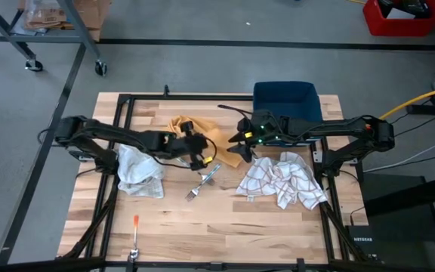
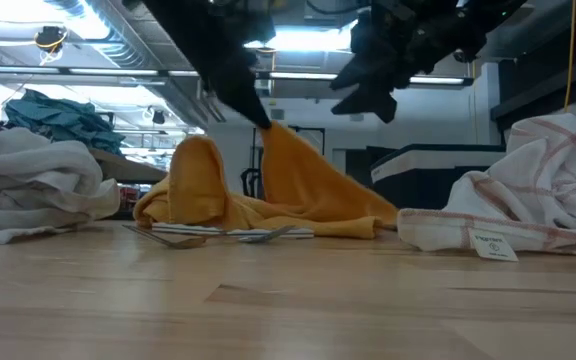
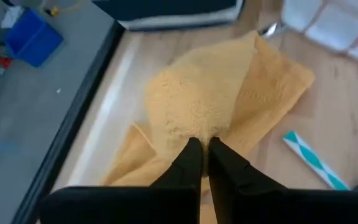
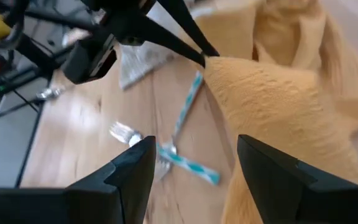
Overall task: Fold towel
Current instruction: Fold the yellow towel
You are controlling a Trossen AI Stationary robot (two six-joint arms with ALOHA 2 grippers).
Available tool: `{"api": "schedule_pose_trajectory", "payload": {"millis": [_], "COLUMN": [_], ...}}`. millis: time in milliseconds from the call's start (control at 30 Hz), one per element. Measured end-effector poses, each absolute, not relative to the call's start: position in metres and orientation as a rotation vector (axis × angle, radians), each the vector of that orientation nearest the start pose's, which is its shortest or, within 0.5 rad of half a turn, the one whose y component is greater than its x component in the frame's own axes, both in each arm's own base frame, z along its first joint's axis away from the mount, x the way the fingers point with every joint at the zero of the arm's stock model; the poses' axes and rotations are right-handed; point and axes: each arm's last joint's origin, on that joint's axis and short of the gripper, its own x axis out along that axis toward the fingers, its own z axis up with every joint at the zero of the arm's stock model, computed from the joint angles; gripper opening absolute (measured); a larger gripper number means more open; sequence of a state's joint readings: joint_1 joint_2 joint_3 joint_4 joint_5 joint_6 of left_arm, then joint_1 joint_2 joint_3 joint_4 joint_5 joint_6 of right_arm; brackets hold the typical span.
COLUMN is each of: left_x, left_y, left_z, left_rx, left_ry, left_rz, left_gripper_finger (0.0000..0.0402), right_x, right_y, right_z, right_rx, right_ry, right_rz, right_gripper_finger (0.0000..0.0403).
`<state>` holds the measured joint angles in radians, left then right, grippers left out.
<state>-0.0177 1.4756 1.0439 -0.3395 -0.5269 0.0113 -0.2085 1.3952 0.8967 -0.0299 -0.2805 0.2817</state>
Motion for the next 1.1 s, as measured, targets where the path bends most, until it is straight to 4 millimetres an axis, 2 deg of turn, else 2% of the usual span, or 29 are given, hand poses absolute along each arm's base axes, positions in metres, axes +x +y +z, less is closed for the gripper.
{"api": "schedule_pose_trajectory", "payload": {"millis": [167, 400, 567, 933, 1100], "left_x": [0.290, 0.273, 0.272, 0.274, 0.270], "left_y": [0.012, 0.014, 0.017, 0.040, 0.049], "left_z": [0.289, 0.316, 0.331, 0.367, 0.381], "left_rx": [0.223, 0.218, 0.197, 0.283, 0.320], "left_ry": [0.616, 0.505, 0.377, 0.091, -0.001], "left_rz": [0.567, 0.627, 0.644, 0.766, 0.835], "left_gripper_finger": [0.0001, 0.0000, 0.0000, 0.0000, 0.0000], "right_x": [0.300, 0.303, 0.305, 0.308, 0.301], "right_y": [-0.056, -0.056, -0.057, -0.060, -0.063], "right_z": [0.260, 0.269, 0.273, 0.301, 0.308], "right_rx": [0.402, 0.440, 0.454, 0.420, 0.383], "right_ry": [0.415, 0.320, 0.270, -0.023, -0.061], "right_rz": [0.002, 0.007, -0.017, -0.049, -0.180], "right_gripper_finger": [0.0232, 0.0232, 0.0232, 0.0232, 0.0232]}}
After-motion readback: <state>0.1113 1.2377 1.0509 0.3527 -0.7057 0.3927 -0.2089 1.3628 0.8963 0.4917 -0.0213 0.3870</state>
